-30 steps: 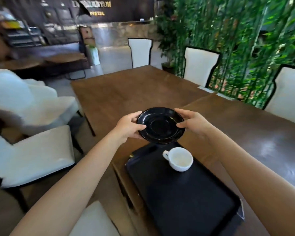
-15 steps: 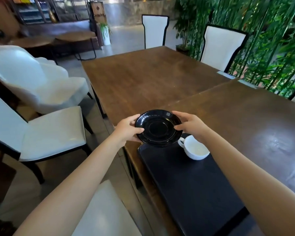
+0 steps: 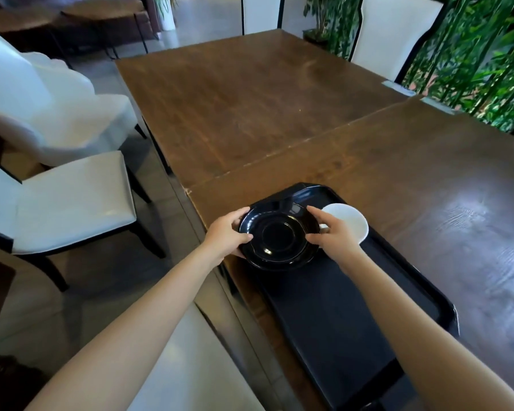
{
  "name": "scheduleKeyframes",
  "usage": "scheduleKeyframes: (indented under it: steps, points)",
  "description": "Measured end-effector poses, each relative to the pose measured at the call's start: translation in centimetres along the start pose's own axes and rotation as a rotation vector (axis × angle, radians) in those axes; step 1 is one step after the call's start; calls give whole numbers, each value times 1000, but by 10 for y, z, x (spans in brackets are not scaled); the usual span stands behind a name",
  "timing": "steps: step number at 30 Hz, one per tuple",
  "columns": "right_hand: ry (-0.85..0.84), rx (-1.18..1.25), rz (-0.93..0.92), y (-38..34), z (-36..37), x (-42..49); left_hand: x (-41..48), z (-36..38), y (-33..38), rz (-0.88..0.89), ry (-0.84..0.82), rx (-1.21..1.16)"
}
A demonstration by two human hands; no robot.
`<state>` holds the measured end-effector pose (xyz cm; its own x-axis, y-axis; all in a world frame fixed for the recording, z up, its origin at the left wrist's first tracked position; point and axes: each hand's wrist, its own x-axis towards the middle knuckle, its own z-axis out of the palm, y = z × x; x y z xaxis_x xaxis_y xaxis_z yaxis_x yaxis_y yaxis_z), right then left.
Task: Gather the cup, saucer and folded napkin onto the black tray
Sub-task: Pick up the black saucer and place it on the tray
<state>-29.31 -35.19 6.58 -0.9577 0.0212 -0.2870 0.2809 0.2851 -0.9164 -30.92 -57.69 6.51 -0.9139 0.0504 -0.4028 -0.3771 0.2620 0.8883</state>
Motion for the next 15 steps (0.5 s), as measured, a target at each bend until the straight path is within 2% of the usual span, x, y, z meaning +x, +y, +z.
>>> scheduleKeyframes:
  steps: [6, 15]
  points:
    - [88, 20, 5, 34, 8, -14, 7, 12, -21, 26, -25, 164]
    - [177, 49, 75, 70, 12, -23, 20, 32, -40, 151, 1, 620]
